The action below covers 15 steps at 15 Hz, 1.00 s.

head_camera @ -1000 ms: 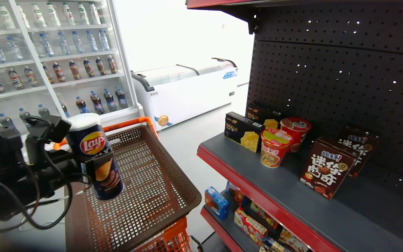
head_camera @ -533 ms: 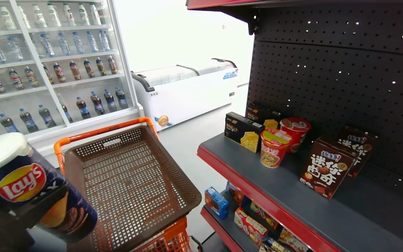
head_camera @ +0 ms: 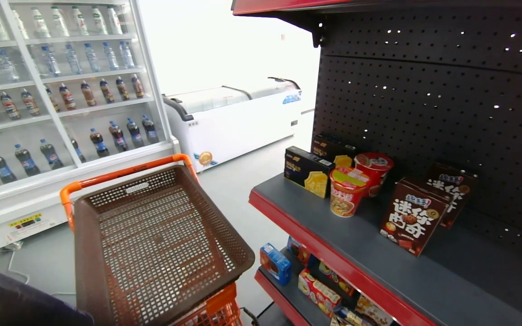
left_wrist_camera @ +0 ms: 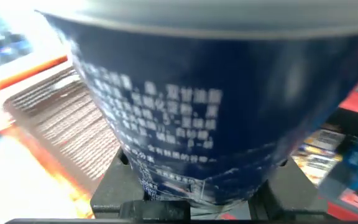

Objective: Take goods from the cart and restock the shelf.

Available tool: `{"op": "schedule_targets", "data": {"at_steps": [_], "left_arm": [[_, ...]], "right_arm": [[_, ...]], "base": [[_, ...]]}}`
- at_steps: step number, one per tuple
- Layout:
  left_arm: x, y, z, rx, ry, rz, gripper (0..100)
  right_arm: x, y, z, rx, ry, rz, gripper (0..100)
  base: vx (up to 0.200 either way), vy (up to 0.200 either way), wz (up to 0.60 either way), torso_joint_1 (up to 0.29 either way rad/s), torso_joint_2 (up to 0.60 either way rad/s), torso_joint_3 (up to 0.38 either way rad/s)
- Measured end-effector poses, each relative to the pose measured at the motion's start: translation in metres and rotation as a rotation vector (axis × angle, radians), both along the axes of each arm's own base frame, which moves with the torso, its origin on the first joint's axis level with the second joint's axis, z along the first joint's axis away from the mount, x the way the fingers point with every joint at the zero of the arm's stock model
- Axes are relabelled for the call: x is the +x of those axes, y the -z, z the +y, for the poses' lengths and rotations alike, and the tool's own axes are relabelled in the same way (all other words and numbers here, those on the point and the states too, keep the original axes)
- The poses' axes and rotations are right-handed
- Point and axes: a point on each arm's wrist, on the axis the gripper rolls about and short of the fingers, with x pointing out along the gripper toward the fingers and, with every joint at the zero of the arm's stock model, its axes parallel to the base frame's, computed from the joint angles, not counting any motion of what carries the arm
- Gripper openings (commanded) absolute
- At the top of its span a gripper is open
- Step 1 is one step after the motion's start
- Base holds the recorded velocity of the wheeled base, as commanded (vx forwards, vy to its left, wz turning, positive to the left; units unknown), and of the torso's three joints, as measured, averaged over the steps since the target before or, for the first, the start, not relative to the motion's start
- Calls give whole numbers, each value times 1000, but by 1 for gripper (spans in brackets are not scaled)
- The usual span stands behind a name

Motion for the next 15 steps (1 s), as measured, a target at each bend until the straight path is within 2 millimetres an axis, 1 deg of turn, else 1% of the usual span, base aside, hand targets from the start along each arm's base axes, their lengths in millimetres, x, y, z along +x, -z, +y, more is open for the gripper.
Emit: {"op": "schedule_targets", "data": {"at_steps": [3, 6, 9, 15], "left_arm": [[-20, 6, 0, -1, 4, -6, 0], [-31, 10, 1, -2, -3, -23, 0], [-35, 11, 1, -4, -2, -43, 0], [-36, 13, 1, -11, 2, -43, 0]], "right_arm": [[0, 0, 0, 0, 0, 1, 100], [0, 0, 0, 0, 0, 1, 100], [0, 0, 0, 0, 1, 1, 100], [0, 0, 0, 0, 0, 0, 100]], "base": [[0, 0, -600, 7, 1, 4], [0, 0, -600, 6, 4, 2], [0, 0, -600, 1, 1, 4], [0, 0, -600, 2, 2, 2]]}}
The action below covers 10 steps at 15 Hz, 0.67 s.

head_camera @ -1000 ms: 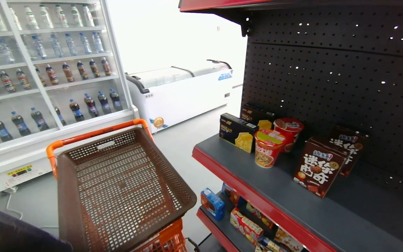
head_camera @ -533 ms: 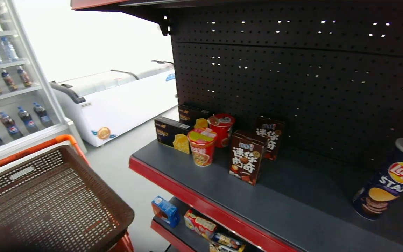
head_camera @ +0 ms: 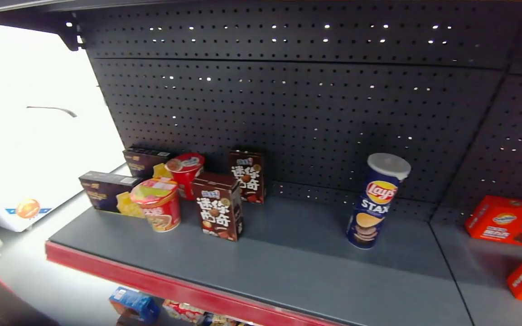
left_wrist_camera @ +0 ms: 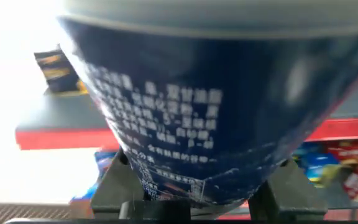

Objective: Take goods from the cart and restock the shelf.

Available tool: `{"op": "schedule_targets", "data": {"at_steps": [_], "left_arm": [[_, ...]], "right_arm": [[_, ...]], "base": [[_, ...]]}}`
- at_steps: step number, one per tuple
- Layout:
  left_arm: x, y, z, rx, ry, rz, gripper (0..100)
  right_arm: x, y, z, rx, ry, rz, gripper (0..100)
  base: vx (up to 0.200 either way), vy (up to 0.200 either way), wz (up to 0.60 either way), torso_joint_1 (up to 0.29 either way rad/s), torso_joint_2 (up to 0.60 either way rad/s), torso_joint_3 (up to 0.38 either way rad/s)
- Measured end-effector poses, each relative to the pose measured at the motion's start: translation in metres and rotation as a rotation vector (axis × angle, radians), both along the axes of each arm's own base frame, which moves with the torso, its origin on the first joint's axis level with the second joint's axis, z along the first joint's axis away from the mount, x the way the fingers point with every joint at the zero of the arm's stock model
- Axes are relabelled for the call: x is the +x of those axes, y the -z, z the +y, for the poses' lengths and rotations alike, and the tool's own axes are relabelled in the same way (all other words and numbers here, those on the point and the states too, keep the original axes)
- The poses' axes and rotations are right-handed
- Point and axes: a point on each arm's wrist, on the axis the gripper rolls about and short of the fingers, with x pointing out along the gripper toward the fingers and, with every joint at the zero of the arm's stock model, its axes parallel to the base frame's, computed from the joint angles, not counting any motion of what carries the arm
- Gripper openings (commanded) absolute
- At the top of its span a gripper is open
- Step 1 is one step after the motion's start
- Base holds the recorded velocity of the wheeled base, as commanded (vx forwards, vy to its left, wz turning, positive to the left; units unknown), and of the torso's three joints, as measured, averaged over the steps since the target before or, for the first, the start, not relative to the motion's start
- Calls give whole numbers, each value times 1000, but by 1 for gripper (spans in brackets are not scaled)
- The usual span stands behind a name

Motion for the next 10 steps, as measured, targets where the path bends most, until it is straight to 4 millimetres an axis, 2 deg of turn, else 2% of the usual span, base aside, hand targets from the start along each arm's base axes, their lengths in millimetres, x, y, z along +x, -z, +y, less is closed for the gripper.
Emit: {"op": "schedule_targets", "data": {"at_steps": [2, 10], "left_arm": [[0, 0, 0, -1, 1, 1, 0], [-1, 6, 0, -1, 6, 5, 0]], "right_arm": [[0, 0, 0, 0, 0, 0, 100], [0, 0, 0, 0, -1, 1, 100]], "base": [[0, 0, -600, 0, 5, 2], [0, 0, 0, 0, 0, 0]]}}
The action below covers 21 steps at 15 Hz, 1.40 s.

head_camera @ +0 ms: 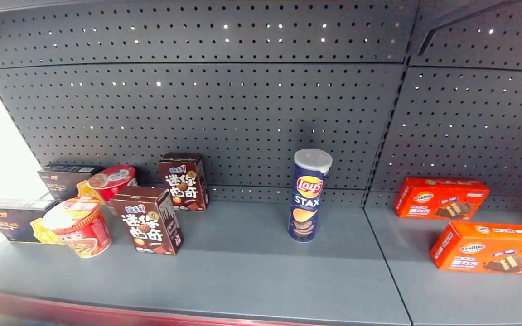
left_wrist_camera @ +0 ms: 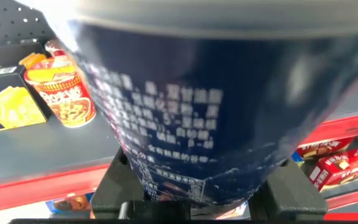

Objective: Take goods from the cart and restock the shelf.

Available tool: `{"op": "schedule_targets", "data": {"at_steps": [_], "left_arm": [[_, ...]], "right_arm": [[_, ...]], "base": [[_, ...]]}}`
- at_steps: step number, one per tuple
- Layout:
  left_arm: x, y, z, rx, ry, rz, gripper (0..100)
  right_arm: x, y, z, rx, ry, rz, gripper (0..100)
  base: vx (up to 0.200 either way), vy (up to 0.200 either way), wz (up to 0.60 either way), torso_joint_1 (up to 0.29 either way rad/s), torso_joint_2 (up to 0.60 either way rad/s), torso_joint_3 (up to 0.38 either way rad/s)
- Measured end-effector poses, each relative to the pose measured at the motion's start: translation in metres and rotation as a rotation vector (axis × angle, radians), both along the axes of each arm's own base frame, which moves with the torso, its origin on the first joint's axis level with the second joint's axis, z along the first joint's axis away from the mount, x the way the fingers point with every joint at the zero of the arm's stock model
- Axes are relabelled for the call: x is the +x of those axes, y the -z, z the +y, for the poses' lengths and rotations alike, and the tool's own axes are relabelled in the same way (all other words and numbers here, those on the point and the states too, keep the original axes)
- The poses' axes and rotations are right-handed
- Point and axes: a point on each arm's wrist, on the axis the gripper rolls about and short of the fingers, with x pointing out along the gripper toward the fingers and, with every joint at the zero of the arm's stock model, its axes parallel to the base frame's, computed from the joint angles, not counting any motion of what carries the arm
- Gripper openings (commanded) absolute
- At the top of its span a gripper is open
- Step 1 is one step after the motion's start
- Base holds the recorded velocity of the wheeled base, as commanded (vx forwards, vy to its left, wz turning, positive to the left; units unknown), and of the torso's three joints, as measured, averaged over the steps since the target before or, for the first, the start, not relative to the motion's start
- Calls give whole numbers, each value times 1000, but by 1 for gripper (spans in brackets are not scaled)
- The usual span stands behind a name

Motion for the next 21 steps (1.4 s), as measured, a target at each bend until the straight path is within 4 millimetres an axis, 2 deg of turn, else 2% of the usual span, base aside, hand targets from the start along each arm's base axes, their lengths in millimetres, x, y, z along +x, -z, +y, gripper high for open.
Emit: {"op": "schedule_targets", "data": {"at_steps": [6, 11, 13, 15, 17, 19, 21], "left_arm": [[-1, 7, 0, 1, 5, 4, 0], [-3, 4, 0, -1, 21, -13, 0], [-3, 2, 0, 0, 19, -19, 0], [-4, -1, 0, 0, 25, -29, 0], [-4, -2, 0, 0, 27, -28, 0], [-3, -6, 0, -1, 27, -33, 0], [-2, -8, 0, -1, 28, -28, 0]], "right_arm": [[0, 0, 0, 0, 2, -1, 100], [0, 0, 0, -18, -4, 2, 100], [0, -1, -1, -5, 50, 8, 100], [-2, -24, 0, -26, 0, -25, 100], [4, -62, 0, -46, -96, -22, 100], [24, -97, 2, -63, -242, 32, 100], [51, -123, 11, -75, -415, 83, 100]], "base": [[0, 0, -100, -1, 1, 0], [0, 0, 0, 0, 0, 0], [0, 0, 0, 0, 0, 0], [0, 0, 0, 0, 0, 0], [0, 0, 0, 0, 0, 0], [0, 0, 0, 0, 0, 0], [0, 0, 0, 0, 0, 0]]}}
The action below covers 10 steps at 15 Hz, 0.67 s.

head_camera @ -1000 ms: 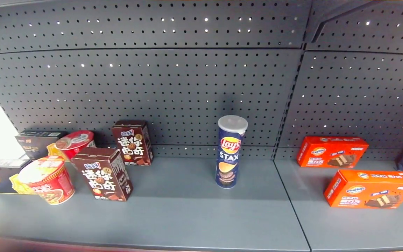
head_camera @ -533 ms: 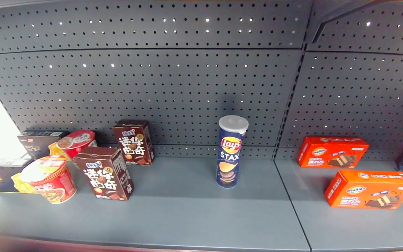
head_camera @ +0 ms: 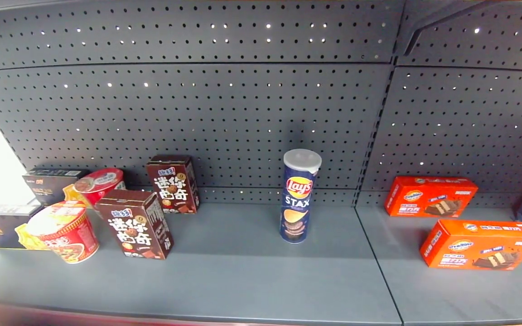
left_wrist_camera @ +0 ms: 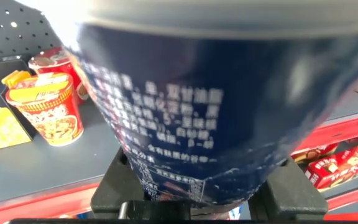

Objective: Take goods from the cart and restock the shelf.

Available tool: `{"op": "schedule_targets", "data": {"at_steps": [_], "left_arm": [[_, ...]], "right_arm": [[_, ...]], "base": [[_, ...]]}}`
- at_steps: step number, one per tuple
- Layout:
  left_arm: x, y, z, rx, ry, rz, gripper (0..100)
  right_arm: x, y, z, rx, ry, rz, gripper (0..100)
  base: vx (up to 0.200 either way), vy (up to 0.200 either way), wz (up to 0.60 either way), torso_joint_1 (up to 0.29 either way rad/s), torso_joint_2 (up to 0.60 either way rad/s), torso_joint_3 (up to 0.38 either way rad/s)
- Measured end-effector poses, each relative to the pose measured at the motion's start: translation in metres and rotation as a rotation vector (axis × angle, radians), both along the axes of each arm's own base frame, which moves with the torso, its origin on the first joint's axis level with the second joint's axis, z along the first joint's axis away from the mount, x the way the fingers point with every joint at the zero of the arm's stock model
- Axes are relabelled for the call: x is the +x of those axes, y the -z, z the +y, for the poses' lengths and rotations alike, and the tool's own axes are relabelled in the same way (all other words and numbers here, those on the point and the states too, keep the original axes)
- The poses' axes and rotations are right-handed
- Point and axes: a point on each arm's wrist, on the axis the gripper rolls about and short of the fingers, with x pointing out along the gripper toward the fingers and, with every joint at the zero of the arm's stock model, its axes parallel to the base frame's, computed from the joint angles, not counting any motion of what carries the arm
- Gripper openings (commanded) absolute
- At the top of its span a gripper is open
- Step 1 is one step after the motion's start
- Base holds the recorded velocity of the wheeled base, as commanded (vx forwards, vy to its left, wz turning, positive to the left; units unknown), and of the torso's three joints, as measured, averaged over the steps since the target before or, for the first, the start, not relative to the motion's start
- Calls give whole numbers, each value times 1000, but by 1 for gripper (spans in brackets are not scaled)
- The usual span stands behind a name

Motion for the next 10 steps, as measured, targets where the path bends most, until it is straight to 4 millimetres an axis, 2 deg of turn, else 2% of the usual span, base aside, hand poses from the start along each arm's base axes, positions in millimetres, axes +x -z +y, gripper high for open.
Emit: {"op": "schedule_targets", "data": {"at_steps": [5, 8, 10], "left_arm": [[3, -4, 0, -8, 2, 14, 0], [3, -5, 0, -21, 2, 19, 0], [3, -5, 0, -21, 2, 18, 0]], "right_arm": [[79, -35, 43, 32, -285, 39, 100], [126, -44, 68, 25, -389, 54, 100], [155, -41, 80, 1, -499, 27, 100]], "base": [[0, 0, 0, 0, 0, 0], [0, 0, 0, 0, 0, 0], [0, 0, 0, 0, 0, 0]]}}
